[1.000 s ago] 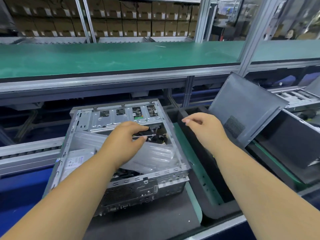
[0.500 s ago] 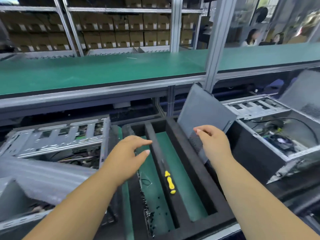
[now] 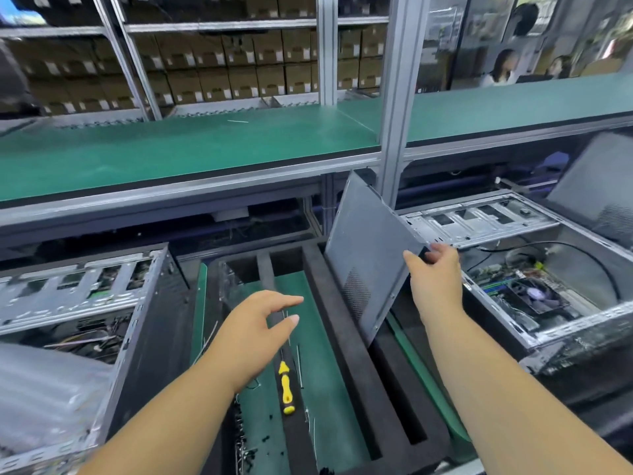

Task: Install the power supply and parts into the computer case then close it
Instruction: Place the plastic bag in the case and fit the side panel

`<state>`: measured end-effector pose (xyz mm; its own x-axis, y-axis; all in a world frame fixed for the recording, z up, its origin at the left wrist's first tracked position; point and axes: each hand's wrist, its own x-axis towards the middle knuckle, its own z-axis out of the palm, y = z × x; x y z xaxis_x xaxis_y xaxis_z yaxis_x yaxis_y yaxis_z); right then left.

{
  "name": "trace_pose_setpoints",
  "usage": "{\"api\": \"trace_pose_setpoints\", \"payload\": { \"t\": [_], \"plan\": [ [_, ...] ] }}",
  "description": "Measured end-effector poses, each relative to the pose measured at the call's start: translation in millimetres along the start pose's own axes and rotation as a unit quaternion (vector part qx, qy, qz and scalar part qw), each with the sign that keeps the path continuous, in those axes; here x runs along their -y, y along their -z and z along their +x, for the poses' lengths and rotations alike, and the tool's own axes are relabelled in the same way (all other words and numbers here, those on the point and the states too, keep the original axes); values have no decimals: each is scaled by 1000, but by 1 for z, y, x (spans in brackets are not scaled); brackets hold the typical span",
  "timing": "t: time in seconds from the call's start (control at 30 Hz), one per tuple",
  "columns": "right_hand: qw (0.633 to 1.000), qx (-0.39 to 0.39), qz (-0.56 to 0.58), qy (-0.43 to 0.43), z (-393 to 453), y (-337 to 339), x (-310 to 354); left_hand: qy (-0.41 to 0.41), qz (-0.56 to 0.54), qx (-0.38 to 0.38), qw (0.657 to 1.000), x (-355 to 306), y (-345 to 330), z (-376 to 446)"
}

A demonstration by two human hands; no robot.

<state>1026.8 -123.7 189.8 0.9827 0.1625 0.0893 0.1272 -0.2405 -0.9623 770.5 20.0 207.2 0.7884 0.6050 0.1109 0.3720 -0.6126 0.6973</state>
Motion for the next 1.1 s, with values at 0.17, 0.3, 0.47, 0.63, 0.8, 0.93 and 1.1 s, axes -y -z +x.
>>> {"api": "trace_pose_setpoints", "payload": {
  "t": [0.17,0.3,0.47,0.63,0.8,0.93,1.1],
  "plan": [
    [982,64,-177,15,45,-11,42,16,-7,-4,1000,1,5,10],
    [937,132,-324,-6,65,-30,64,30,-44,-26,998,-3,10,20],
    [887,156,-435,-18,72,-43,67,55,-83,-36,994,-9,16,30],
    [904,112,-413,-26,65,-40,64,76,-110,-41,990,-5,20,31],
    [906,98,-412,-11,44,-33,77,104,-177,-60,977,-4,28,30],
    [907,89,-410,16,31,-18,98,108,-208,-57,971,-6,33,24],
    [914,66,-395,66,13,1,122,94,-207,-63,972,-7,46,9]
  ]
}}
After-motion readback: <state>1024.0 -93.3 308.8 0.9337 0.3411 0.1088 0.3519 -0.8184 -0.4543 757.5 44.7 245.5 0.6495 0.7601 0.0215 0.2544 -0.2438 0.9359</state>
